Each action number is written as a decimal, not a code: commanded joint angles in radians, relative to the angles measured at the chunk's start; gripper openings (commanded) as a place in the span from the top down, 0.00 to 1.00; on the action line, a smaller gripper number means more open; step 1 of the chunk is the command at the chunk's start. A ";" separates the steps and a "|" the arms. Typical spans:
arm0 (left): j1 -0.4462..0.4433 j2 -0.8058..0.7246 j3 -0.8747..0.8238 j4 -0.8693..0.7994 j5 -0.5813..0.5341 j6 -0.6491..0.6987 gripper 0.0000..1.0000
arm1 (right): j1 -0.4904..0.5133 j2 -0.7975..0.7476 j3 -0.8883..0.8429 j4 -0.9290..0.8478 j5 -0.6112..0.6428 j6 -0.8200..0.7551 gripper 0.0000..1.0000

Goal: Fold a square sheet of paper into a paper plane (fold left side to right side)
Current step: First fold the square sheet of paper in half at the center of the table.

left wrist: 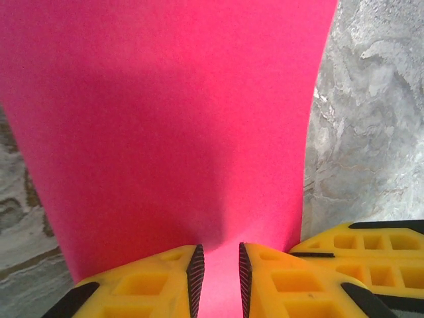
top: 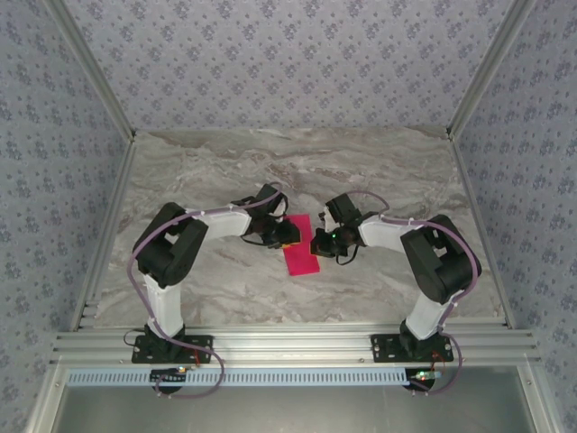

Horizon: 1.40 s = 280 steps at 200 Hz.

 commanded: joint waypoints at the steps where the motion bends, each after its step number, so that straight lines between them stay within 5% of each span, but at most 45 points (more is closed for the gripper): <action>1: 0.056 -0.010 -0.023 -0.055 -0.068 0.039 0.75 | 0.016 0.074 -0.034 -0.159 0.116 -0.030 1.00; 57: 0.120 -0.081 -0.014 -0.077 -0.070 0.073 0.75 | 0.019 0.076 -0.030 -0.161 0.119 -0.035 1.00; 163: 0.021 -0.034 -0.019 0.159 0.008 0.007 0.80 | 0.025 0.095 -0.016 -0.164 0.121 -0.036 1.00; 280: 0.122 0.068 0.068 0.047 -0.126 0.079 0.80 | 0.033 0.097 -0.008 -0.195 0.134 -0.051 1.00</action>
